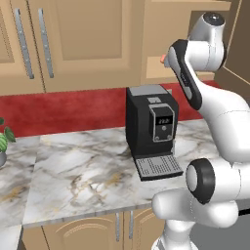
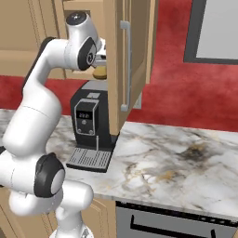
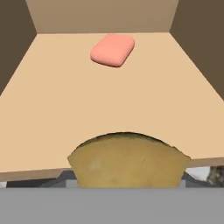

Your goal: Pick up the bar soap and sponge from the sink, and place them back in the cabinet, and close the cabinet door.

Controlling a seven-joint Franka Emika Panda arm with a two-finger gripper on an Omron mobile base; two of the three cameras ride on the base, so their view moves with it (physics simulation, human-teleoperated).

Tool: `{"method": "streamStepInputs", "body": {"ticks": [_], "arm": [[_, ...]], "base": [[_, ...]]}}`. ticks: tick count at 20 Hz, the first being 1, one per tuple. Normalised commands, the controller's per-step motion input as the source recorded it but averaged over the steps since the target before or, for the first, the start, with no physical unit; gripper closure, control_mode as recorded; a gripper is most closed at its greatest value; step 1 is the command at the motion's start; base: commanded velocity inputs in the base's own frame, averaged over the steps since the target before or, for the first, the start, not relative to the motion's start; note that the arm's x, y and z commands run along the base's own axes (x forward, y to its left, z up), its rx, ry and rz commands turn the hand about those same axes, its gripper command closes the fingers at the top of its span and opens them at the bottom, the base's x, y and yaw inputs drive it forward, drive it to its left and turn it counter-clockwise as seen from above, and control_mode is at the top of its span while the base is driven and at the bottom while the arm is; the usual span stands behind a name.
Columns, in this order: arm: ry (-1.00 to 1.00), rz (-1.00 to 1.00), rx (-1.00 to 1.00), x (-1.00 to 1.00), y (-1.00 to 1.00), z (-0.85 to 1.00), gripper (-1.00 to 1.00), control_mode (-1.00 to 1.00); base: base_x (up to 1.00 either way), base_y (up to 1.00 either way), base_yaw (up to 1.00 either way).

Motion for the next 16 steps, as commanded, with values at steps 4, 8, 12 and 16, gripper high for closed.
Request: {"method": "streamStepInputs", "body": {"ticks": [4, 8, 12, 16], "arm": [[-0.01, 0.00, 0.00, 0.31, 0.00, 0.05, 1.00, -1.00], [0.00, 0.00, 0.00, 0.33, 0.00, 0.00, 1.00, -1.00], [0.00, 0.00, 0.00, 0.36, -0.06, 0.00, 1.00, -1.00], [0.00, 0.00, 0.00, 0.38, -0.11, 0.00, 1.00, -1.00]], "base": [[0.00, 0.00, 0.00], [0.00, 0.00, 0.00], [0.00, 0.00, 0.00], [0.00, 0.00, 0.00]]}}
